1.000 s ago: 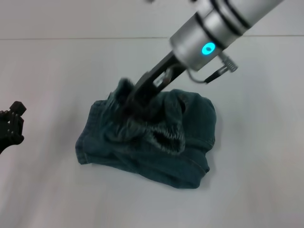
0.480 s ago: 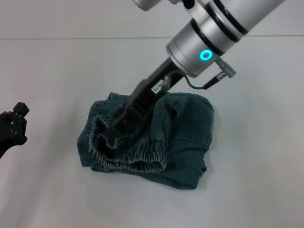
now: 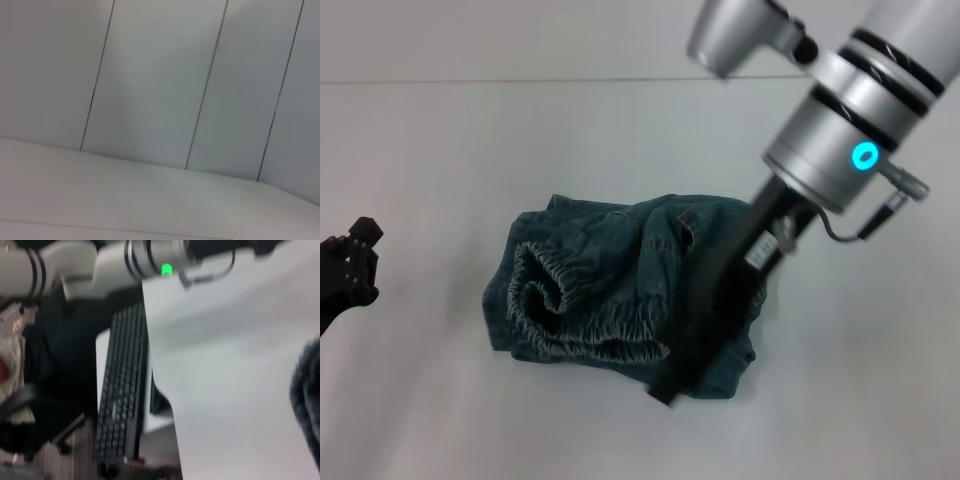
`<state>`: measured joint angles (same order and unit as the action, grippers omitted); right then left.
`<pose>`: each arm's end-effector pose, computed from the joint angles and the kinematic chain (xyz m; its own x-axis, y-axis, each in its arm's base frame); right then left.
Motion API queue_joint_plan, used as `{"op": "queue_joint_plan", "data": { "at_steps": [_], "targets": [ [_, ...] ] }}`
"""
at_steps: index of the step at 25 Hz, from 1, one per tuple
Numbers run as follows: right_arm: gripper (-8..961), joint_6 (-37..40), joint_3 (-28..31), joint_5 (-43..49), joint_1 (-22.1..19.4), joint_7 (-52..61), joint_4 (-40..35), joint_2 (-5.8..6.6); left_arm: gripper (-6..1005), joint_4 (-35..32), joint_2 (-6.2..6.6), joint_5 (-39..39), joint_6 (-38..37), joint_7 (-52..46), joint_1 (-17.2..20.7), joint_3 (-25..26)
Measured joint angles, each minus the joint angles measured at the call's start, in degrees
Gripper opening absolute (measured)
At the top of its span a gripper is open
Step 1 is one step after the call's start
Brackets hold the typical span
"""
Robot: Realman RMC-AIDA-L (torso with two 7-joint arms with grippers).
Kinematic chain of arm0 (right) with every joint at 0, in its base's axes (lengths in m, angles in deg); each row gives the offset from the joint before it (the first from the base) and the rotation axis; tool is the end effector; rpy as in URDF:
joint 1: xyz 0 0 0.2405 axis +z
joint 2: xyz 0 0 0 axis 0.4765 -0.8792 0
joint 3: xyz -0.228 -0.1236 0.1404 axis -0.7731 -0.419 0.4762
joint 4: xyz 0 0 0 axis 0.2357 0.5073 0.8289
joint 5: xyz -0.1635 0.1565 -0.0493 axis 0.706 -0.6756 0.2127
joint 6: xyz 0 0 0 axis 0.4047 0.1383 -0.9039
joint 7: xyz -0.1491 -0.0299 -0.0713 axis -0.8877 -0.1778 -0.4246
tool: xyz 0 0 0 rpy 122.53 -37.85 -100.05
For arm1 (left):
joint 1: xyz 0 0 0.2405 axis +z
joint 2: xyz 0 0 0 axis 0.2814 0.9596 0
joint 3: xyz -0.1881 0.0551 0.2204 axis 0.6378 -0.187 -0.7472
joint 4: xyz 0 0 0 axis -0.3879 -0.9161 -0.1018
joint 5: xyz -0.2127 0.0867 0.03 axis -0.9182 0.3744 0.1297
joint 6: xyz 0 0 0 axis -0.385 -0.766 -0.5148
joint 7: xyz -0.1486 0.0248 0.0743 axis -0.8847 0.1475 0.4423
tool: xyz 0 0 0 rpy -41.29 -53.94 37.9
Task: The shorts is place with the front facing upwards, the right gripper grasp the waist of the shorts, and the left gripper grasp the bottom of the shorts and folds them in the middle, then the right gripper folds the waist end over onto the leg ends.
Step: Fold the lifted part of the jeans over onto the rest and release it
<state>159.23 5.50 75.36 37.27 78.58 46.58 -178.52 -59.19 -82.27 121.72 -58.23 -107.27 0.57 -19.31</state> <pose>0.1026 0.3969 -0.0824 0.8626 -0.4020 0.3071 -0.4896 -0.8162 0.3068 -0.4067 0.2949 -0.0386 0.5375 0.1324 0.8328 0.8106 -0.3533 -0.4670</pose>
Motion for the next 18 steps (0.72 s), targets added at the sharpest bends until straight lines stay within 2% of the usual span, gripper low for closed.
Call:
{"op": "queue_joint_plan", "data": {
  "at_steps": [7, 14, 18],
  "targets": [
    [902, -2.4, -1.4, 9.7, -0.8, -0.3, 0.5, -2.73, 13, -0.2, 0.0, 0.0, 0.0, -0.1, -0.4, 0.1],
    [898, -10.1, -2.4, 9.2, -0.7, -1.9, 4.8, -3.19, 20, -0.2, 0.09, 0.0, 0.0, -0.1, -0.6, 0.2],
    [899, -12.4, -2.4, 5.8, -0.9, -3.6, 5.5, -3.18, 24, -0.1, 0.09, 0.0, 0.1, -0.1, -0.6, 0.2]
  ]
}}
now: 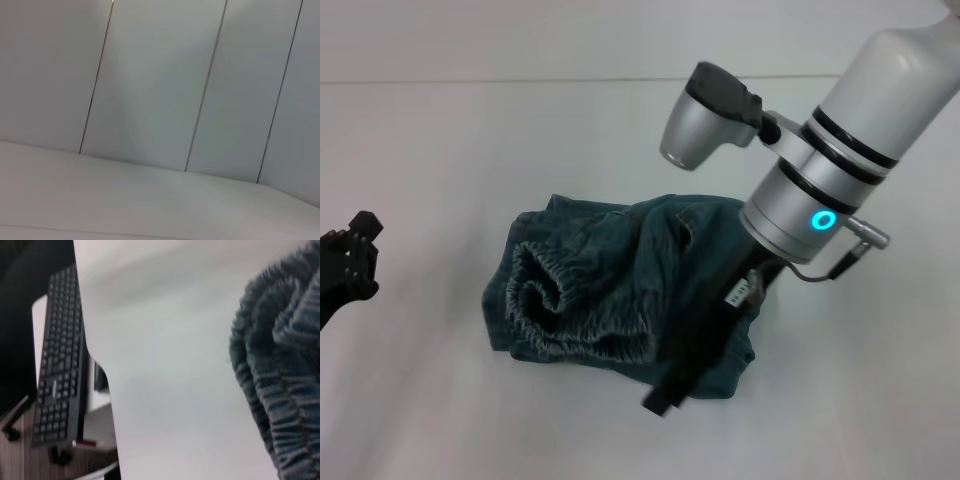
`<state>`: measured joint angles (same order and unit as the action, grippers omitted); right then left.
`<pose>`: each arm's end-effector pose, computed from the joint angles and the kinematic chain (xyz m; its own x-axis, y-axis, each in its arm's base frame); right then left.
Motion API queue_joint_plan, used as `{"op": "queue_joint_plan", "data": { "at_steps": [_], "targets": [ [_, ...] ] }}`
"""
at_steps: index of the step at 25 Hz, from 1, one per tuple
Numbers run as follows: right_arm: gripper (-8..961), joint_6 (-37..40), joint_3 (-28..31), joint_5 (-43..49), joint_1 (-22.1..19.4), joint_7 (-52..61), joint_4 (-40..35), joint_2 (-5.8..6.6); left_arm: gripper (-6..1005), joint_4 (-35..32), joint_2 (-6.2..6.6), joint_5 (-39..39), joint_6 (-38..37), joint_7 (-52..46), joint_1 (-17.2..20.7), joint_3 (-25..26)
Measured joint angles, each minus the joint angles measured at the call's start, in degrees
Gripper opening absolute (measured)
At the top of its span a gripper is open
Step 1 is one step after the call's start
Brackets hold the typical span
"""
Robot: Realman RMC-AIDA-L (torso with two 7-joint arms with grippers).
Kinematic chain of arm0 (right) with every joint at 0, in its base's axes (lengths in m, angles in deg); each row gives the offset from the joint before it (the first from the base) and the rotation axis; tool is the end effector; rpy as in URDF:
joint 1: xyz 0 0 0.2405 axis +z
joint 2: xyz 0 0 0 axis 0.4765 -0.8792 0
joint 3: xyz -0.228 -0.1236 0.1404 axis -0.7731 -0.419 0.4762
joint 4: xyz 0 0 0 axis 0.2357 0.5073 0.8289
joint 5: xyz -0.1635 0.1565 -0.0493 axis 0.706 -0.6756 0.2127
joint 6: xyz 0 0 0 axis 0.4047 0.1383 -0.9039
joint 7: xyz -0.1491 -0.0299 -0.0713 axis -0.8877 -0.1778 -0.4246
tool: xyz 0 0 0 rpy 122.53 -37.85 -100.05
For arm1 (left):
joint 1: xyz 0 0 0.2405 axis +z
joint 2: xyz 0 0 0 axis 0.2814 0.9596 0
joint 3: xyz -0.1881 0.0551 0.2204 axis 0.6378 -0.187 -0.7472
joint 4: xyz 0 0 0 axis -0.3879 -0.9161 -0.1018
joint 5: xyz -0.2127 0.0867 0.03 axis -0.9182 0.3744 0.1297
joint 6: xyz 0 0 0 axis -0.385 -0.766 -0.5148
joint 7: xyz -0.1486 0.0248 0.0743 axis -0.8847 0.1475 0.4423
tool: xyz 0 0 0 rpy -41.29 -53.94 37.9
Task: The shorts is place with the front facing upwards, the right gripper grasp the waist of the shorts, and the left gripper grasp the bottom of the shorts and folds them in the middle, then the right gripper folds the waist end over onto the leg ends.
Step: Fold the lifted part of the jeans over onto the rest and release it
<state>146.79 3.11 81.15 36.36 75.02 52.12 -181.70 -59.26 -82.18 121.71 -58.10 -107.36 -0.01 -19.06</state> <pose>0.1362 0.3984 -0.1274 0.8501 -0.4013 0.3411 -0.4803 -0.8564 0.1894 -0.4050 0.2993 -0.0370 0.5389 0.1264 0.8329 0.8084 -0.3558 -0.4690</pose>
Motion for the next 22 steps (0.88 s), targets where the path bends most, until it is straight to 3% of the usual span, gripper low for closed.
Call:
{"op": "queue_joint_plan", "data": {
  "at_steps": [22],
  "targets": [
    [900, -20.5, -0.2, -14.2, 0.2, -12.1, 1.7, -0.41, 45, 0.0, 0.0, -0.5, 0.7, -0.2, -0.1, 0.1]
  ]
}}
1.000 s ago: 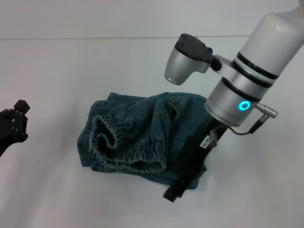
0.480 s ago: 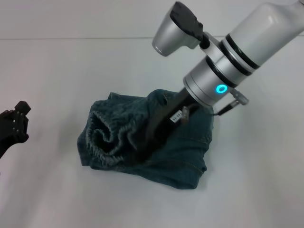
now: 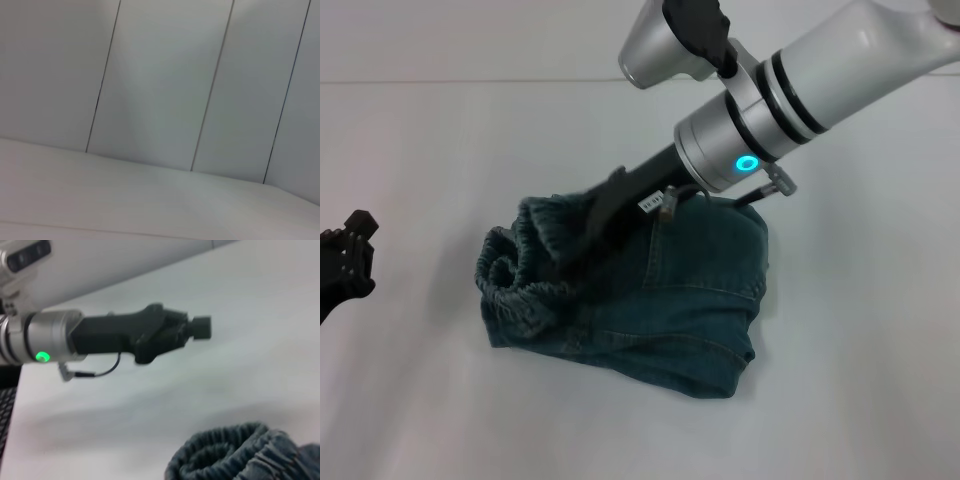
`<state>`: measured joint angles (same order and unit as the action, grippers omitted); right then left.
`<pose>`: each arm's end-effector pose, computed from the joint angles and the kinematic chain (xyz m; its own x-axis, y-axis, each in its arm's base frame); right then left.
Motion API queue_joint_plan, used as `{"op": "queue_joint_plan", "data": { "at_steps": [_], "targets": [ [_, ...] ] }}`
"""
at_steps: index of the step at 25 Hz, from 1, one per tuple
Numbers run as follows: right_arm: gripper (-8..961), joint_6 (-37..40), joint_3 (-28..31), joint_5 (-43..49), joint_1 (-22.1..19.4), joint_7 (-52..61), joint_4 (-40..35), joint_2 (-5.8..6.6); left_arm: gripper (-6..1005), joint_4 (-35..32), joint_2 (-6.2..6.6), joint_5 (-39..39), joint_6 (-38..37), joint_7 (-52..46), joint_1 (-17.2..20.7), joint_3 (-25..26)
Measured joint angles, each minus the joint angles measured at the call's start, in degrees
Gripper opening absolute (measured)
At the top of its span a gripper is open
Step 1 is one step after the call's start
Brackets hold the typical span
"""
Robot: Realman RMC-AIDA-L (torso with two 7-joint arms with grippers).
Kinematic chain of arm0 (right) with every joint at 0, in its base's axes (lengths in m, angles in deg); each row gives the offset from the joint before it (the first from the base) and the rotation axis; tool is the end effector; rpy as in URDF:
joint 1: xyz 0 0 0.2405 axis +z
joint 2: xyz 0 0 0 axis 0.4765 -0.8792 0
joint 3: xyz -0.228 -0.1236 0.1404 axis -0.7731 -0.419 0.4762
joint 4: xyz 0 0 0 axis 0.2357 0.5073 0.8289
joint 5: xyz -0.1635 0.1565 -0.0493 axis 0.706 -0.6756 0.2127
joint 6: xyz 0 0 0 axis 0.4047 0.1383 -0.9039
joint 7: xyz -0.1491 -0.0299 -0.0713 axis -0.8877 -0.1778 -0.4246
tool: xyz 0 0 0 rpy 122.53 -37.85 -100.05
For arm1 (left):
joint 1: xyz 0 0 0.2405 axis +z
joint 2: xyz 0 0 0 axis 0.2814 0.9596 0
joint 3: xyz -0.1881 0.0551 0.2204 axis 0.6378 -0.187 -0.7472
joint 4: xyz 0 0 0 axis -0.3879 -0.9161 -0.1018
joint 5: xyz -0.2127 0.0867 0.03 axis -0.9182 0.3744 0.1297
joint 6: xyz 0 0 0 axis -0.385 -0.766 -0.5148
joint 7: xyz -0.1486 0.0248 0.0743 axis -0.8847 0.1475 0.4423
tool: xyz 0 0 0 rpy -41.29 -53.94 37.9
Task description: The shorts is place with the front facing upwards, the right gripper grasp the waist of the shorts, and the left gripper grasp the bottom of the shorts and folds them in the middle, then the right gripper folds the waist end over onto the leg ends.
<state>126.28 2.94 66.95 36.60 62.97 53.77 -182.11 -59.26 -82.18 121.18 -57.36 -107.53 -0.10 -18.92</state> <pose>0.0970 0.4490 -0.1476 0.9487 -0.3148 -0.0291 -0.3143 -0.9491 0.0220 -0.4071 0.3008 -0.0357 0.5352 0.1283 0.8349 0.8146 -0.3399 -0.4700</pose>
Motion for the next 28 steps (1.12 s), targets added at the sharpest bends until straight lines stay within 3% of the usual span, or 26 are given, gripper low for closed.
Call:
{"op": "queue_joint_plan", "data": {
  "at_steps": [5, 11, 16, 21, 24, 28],
  "targets": [
    [900, -7.9, -0.8, -6.9, 0.1, -5.8, 3.9, -0.23, 49, -0.2, 0.01, 0.0, 0.1, 0.0, -0.1, 0.5],
    [900, -17.9, -0.8, -22.9, -2.3, -18.8, 10.1, -0.46, 55, -0.2, 0.07, -0.1, 0.3, 0.0, -0.3, 0.8],
    [900, -16.7, -0.6, -36.2, -9.6, -28.3, 8.6, 0.13, 60, 0.0, 0.09, -0.1, 0.2, -0.1, -0.4, 1.9],
    [900, -11.5, 0.1, -39.0, -19.1, -28.8, 0.4, 0.96, 65, -0.4, 0.25, 0.0, -2.5, -1.2, 0.2, 2.9],
    [900, -5.2, 0.1, -38.6, -24.7, -28.0, -4.6, 2.09, 68, -2.0, 0.41, 1.0, -7.1, -3.4, 0.9, 2.3],
    [900, 4.3, 0.2, -37.6, -30.1, -27.2, -6.6, 5.75, 71, -5.9, 0.77, 5.3, -16.1, -7.1, 1.5, 0.2]
  ]
}}
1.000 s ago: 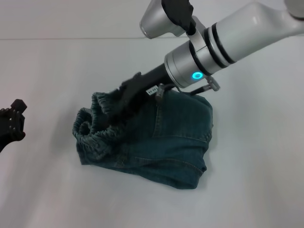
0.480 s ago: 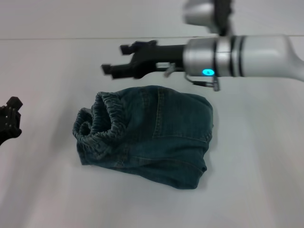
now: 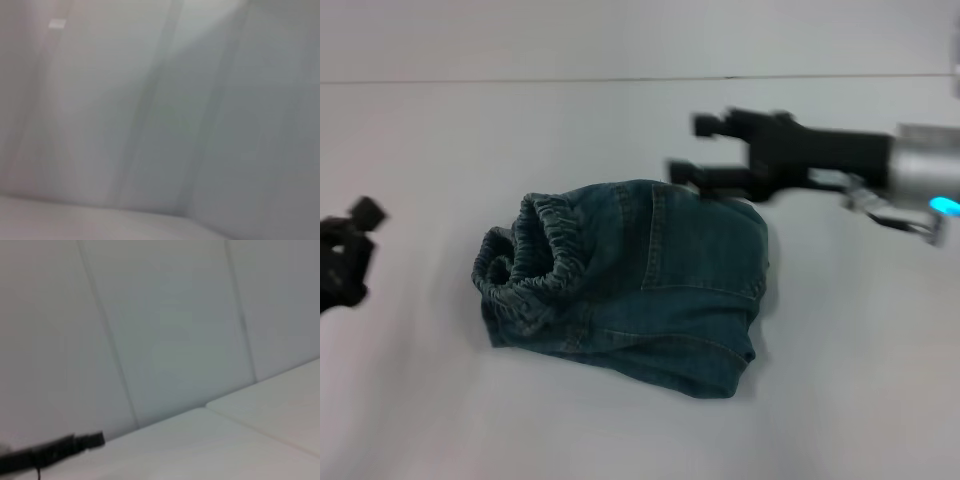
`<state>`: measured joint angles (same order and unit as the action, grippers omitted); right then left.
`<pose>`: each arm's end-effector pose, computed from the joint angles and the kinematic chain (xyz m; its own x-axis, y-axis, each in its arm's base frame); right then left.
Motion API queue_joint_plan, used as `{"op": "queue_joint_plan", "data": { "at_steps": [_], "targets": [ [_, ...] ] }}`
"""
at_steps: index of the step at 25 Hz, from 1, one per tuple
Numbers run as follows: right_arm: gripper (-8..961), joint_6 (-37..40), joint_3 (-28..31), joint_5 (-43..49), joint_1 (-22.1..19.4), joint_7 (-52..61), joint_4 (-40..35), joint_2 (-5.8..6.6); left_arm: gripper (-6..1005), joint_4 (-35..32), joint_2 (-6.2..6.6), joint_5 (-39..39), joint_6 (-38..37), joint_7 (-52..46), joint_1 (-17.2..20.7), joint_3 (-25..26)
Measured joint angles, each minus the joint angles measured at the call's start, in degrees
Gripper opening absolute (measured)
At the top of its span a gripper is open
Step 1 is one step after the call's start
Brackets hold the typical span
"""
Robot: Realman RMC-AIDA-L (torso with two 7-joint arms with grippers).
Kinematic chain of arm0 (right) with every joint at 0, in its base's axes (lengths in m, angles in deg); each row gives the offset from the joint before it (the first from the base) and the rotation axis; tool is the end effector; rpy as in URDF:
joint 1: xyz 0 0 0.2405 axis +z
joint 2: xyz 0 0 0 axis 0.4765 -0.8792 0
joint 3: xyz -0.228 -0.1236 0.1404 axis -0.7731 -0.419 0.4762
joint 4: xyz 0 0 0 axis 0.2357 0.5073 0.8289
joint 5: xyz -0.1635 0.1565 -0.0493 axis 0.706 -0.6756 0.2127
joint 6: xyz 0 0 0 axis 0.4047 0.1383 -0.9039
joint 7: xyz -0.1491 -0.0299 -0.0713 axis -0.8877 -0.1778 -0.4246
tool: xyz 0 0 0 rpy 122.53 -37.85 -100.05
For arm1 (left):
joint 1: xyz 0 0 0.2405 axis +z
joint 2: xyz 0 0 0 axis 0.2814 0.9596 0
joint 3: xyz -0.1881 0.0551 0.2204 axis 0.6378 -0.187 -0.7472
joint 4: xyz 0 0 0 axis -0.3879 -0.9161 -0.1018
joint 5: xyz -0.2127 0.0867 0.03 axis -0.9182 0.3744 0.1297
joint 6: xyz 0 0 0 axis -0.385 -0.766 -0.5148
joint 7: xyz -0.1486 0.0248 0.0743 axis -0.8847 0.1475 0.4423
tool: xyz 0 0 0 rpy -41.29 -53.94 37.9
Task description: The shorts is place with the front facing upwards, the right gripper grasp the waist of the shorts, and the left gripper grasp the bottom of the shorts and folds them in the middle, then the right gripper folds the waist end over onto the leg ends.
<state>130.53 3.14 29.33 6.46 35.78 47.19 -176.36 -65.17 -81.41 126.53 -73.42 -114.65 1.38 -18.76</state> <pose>0.2266 0.4188 -0.0521 0.7463 -0.2807 -0.6035 -0.4250 -0.8988 -0.1076 -0.3791 0.2787 -0.0107 0.4957 0.0566 0.8666 0.7421 -0.5460 -0.3888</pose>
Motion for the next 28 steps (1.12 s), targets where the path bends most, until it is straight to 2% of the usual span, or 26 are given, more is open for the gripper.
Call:
{"op": "queue_joint_plan", "data": {
  "at_steps": [3, 5, 6, 8, 12, 15, 18, 21, 24, 28],
  "targets": [
    [900, 5.5, 0.4, 0.6, -2.7, 1.0, 0.1, 3.22, 74, -3.0, 0.44, 4.8, -7.8, -2.6, -0.7, -2.6],
    [900, 7.9, 1.4, 0.6, -4.4, 1.6, 0.4, 4.81, 76, -4.6, 0.62, 7.6, -12.5, -4.7, -2.0, -5.2],
    [900, 8.6, 2.1, 0.6, -5.2, 1.6, 0.4, 5.16, 77, -5.4, 0.65, 8.9, -14.8, -6.8, -3.5, -8.3],
    [900, 9.3, 3.7, 0.6, -6.6, 1.4, 0.5, 5.58, 79, -5.5, 0.61, 9.2, -15.1, -7.8, -4.2, -10.2],
    [899, 10.2, 4.8, 1.8, -7.6, 1.0, 0.7, 5.36, 114, -5.1, -0.19, 9.4, -11.6, -12.0, -8.4, -18.2],
    [899, 11.2, 5.3, 3.7, -7.6, 1.0, 0.5, 4.62, 163, -4.0, -0.73, 9.5, -4.8, -13.1, -11.3, -22.2],
    [899, 12.1, 5.7, 5.0, -7.7, 0.9, 0.2, 3.88, 213, -2.1, -0.74, 9.5, 2.4, -14.0, -13.6, -25.2],
    [899, 12.1, 5.8, 5.0, -7.7, 0.9, 0.2, 3.73, 262, -1.2, -0.77, 9.5, 10.1, -16.0, -15.2, -27.0],
    [899, 12.4, 5.6, 5.1, -7.8, 0.9, 0.5, 3.63, 495, -1.0, -0.8, 8.1, 15.3, -16.0, -15.3, -26.7],
    [899, 12.4, 5.6, 5.9, -7.8, 0.9, 0.7, 3.28, 679, -1.2, -0.82, 5.8, 20.7, -15.6, -15.0, -26.2]
  ]
}}
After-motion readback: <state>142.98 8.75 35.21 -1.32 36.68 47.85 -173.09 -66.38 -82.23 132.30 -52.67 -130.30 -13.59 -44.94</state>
